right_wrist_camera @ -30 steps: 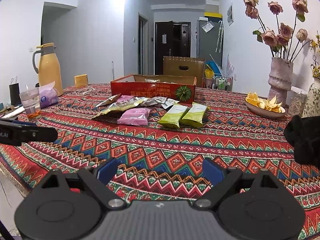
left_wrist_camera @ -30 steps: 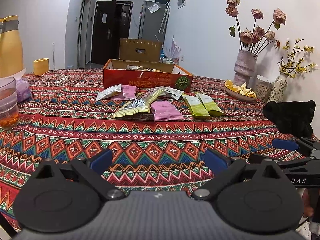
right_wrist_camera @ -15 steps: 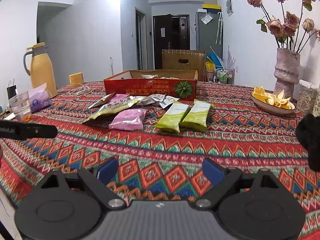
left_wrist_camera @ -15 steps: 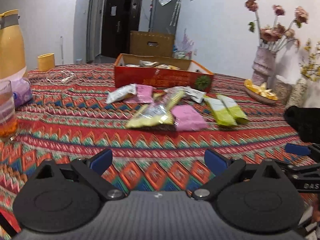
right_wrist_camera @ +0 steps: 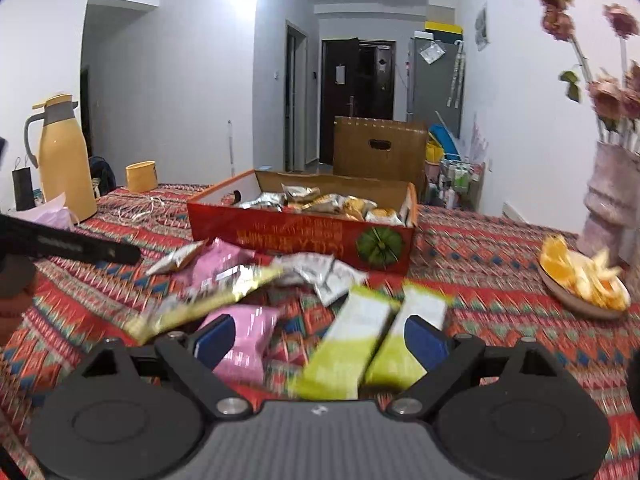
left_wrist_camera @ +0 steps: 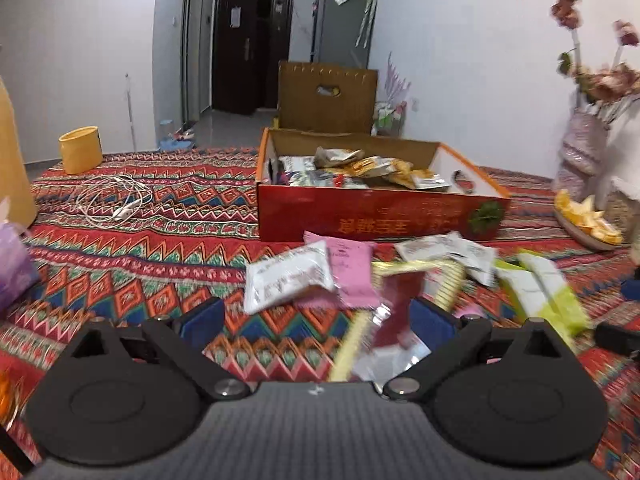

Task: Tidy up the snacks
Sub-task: 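Close the left tool on a white packet while the right tool grasps another white packet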

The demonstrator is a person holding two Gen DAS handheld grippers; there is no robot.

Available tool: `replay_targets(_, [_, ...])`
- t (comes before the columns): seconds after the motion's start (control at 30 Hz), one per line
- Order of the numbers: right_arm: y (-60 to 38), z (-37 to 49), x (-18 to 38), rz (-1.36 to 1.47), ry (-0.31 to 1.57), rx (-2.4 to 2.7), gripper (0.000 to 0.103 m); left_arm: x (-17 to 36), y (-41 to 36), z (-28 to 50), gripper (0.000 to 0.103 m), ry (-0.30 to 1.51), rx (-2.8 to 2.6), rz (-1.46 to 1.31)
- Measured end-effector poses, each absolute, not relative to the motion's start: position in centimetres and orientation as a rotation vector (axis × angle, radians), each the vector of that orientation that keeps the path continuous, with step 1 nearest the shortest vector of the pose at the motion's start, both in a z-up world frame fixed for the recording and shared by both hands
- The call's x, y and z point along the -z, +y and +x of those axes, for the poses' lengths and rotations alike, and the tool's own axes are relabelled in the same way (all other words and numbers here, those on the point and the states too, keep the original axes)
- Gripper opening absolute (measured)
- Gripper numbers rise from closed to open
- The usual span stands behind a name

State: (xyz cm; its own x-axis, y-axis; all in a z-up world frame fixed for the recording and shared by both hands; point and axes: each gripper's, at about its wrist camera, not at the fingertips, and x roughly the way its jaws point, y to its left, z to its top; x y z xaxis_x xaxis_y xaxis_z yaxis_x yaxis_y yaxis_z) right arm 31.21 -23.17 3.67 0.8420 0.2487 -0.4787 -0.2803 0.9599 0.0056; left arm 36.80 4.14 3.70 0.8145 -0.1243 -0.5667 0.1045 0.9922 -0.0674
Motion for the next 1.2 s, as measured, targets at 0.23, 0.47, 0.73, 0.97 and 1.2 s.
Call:
replay_targets(0.23, [-22.0, 40.2, -2.7, -0.005, 0.559, -0.340, 0.091, -0.3, 4.7, 43.3, 0.100, 0.591, 0.130, -0.020])
replay_targets(0.47, [-19.7, 47.6, -1.0, -0.023, 0.602, -0.315, 0.087, 1.5, 5.8, 45.9, 0.095, 0.596, 0.155, -0.081])
replay_targets(0.73, [-18.2, 52.4, 1.8, 0.005, 0.701, -0.322, 0.084, 2.3, 7.0, 46.3, 0.087, 0.634, 0.191, -0.169])
replay_targets(0.97, [-17.3, 52.0, 2.0, -0.053, 0.683, -0.388, 0.058, 2.3, 7.1, 46.0, 0.070, 0.631, 0.223, -0.187])
replay_targets(1.2, [-17.4, 50.3, 1.3, -0.064, 0.659, -0.439, 0.031, 1.4, 6.6, 43.6, 0.031, 0.613, 0.247, -0.124])
